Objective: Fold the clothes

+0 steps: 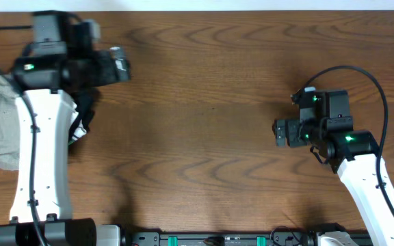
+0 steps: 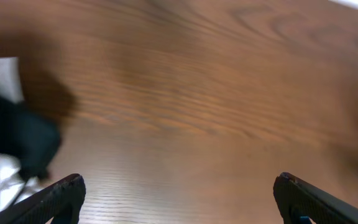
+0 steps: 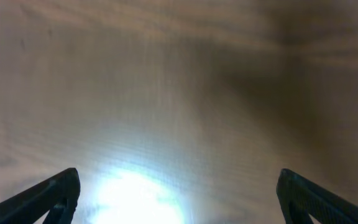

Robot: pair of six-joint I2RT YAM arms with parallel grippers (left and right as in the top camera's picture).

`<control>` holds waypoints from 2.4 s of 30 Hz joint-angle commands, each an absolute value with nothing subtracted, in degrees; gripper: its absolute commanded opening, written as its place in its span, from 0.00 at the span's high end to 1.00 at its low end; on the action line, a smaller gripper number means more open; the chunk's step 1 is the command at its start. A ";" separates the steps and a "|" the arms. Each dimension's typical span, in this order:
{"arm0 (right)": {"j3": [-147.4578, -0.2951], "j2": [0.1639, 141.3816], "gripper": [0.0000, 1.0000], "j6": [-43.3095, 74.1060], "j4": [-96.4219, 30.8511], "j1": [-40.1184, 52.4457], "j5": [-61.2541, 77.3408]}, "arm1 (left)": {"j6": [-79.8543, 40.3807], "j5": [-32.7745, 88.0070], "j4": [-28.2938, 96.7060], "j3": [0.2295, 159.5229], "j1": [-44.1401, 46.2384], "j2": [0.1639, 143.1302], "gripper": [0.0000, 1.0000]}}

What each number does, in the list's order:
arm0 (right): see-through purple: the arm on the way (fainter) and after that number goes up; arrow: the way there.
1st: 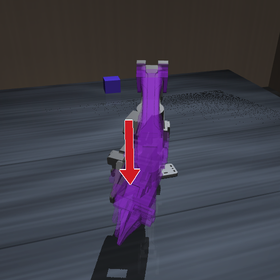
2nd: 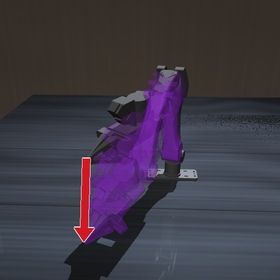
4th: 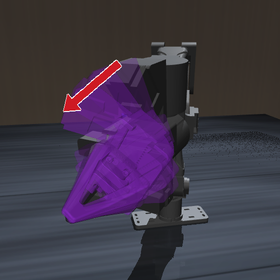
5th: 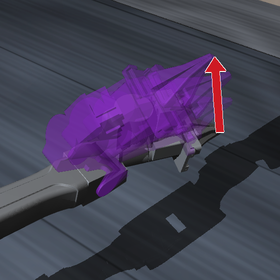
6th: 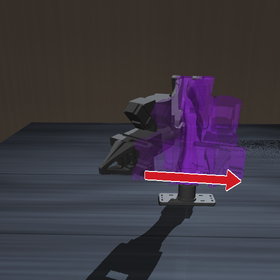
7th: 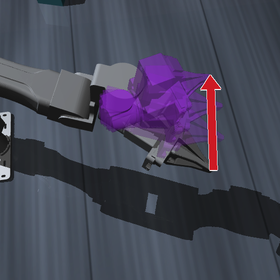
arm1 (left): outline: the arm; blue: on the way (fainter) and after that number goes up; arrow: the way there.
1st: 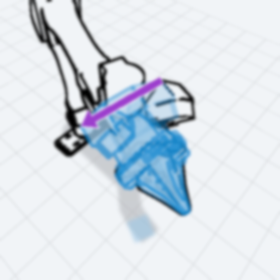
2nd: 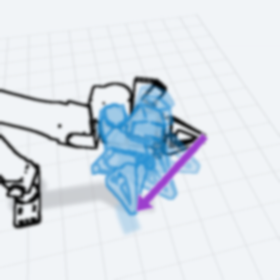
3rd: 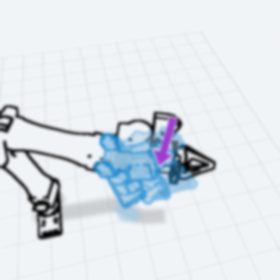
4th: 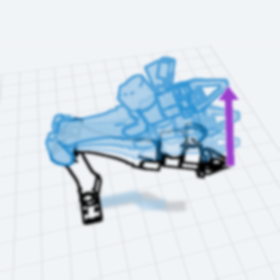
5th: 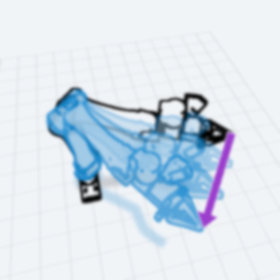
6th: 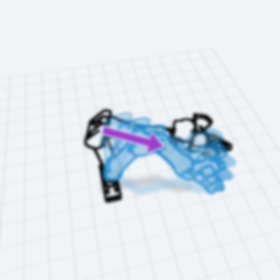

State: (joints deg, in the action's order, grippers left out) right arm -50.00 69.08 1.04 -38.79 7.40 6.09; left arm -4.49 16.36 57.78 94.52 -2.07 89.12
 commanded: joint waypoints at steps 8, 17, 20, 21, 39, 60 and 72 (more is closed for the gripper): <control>-61.43 71.46 0.01 1.34 -39.66 -1.10 7.77 | 0.40 5.10 58.17 95.02 11.33 89.93 0.02; -64.07 72.25 0.01 0.78 -44.82 -1.43 8.03 | -3.60 0.78 61.95 95.02 10.94 91.53 0.02; -64.07 70.76 0.01 0.54 -47.22 -1.43 8.64 | -3.60 0.80 64.34 95.02 8.03 91.33 0.02; -64.07 69.78 0.01 0.54 -47.81 -1.43 8.67 | -3.38 0.84 64.90 95.00 6.79 91.20 0.02; -50.50 31.48 0.01 2.74 -50.19 -1.43 6.90 | -1.56 7.64 49.04 67.29 0.38 54.41 0.02; -42.78 21.74 0.01 5.96 -62.72 -1.43 7.09 | -1.52 6.42 50.72 61.34 0.38 34.09 0.02; -42.72 21.43 0.01 5.96 -64.34 -1.48 7.11 | -1.52 6.42 50.72 61.34 0.38 34.09 0.02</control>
